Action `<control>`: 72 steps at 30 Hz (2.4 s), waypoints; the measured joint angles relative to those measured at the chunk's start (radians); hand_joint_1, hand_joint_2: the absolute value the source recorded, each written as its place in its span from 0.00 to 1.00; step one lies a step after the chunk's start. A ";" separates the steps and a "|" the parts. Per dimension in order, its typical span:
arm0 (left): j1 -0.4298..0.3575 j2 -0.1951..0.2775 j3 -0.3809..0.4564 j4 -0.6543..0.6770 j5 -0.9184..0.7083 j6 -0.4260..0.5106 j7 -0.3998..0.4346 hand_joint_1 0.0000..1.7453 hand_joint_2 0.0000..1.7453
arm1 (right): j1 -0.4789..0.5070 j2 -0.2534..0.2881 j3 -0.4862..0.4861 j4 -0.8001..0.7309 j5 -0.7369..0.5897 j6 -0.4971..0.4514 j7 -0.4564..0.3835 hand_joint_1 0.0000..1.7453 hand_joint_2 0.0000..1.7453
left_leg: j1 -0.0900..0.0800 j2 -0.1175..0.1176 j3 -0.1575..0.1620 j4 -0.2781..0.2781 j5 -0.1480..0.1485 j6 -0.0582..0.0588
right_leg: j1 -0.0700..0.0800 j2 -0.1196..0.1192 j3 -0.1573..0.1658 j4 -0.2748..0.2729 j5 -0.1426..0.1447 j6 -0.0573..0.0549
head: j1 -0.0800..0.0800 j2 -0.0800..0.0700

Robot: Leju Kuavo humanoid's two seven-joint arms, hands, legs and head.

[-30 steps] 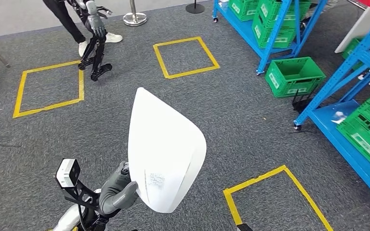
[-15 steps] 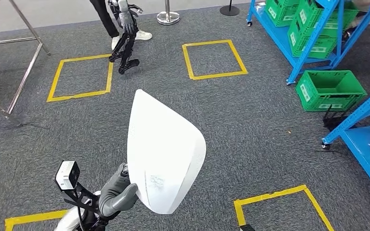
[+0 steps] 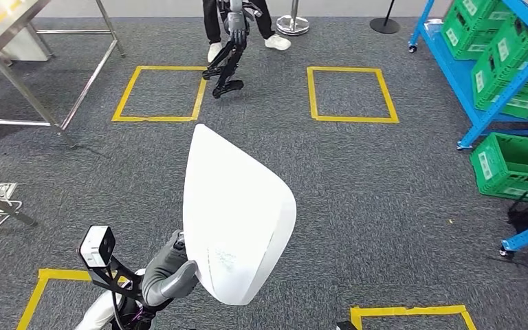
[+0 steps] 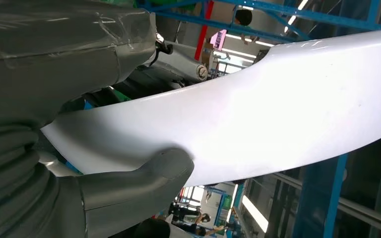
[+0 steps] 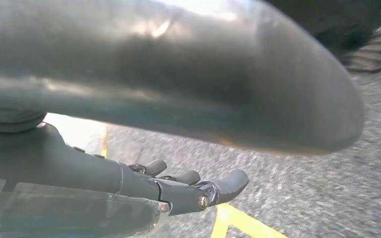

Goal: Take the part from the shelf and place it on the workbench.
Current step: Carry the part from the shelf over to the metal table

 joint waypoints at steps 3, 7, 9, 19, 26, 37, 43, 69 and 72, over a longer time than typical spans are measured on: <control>0.001 -0.001 0.000 0.004 0.000 0.000 0.001 1.00 1.00 | 0.003 -0.004 -0.001 0.001 0.001 0.000 0.000 0.00 0.00 | 0.010 -0.046 0.000 0.013 -0.009 -0.018 | -0.019 0.008 0.025 -0.088 0.062 0.042 | 0.000 0.000; -0.002 -0.002 -0.001 0.005 0.003 0.001 0.003 1.00 1.00 | 0.002 -0.004 -0.001 0.001 0.001 0.009 -0.002 0.00 0.00 | 0.019 -0.087 -0.018 0.053 -0.032 -0.052 | -0.024 0.049 0.091 -0.225 0.114 0.042 | 0.002 0.000; -0.002 -0.001 -0.002 0.005 0.007 0.005 0.005 1.00 1.00 | 0.000 -0.008 -0.003 0.001 0.002 0.012 -0.002 0.00 0.00 | 0.024 -0.095 -0.025 0.057 -0.034 -0.058 | -0.020 0.036 0.093 -0.226 0.115 0.022 | 0.000 0.000; -0.005 0.003 -0.003 0.001 0.013 0.023 0.008 1.00 1.00 | -0.002 -0.016 -0.008 -0.003 0.026 0.021 0.002 0.00 0.00 | 0.002 0.061 -0.117 0.210 -0.069 -0.025 | 0.015 -0.062 0.115 -0.229 0.093 -0.018 | -0.005 0.000; -0.009 0.002 0.000 -0.020 0.013 0.033 0.008 1.00 1.00 | -0.007 -0.008 -0.008 -0.010 0.038 0.035 0.016 0.00 0.00 | -0.024 0.075 -0.015 0.026 -0.018 0.015 | 0.019 -0.095 0.132 -0.233 0.075 -0.004 | -0.005 0.000; -0.012 -0.011 -0.001 -0.023 0.013 0.035 0.013 1.00 1.00 | 0.000 -0.027 -0.009 -0.012 0.036 0.034 0.018 0.00 0.00 | 0.016 -0.078 -0.008 0.056 -0.043 -0.045 | -0.033 0.047 0.072 -0.227 0.134 0.065 | 0.003 0.000; -0.012 -0.008 -0.002 -0.023 0.014 0.034 0.013 1.00 1.00 | -0.003 -0.030 -0.009 -0.013 0.038 0.034 0.017 0.00 0.00 | 0.025 -0.004 -0.064 0.166 -0.102 -0.062 | -0.021 0.008 0.081 -0.226 0.125 0.012 | -0.003 0.000; -0.017 0.011 -0.016 -0.029 0.040 0.052 0.005 1.00 1.00 | 0.005 -0.041 -0.015 -0.019 0.067 0.039 0.017 0.00 0.00 | 0.008 -0.096 -0.009 0.050 -0.039 -0.034 | -0.013 0.041 0.079 -0.245 0.142 0.037 | 0.001 0.000; -0.015 0.015 -0.018 -0.030 0.042 0.052 0.003 1.00 1.00 | 0.003 -0.040 -0.017 -0.020 0.067 0.037 0.018 0.00 0.00 | 0.012 -0.053 -0.024 0.083 -0.062 -0.047 | -0.015 0.019 0.087 -0.247 0.138 0.015 | -0.001 0.000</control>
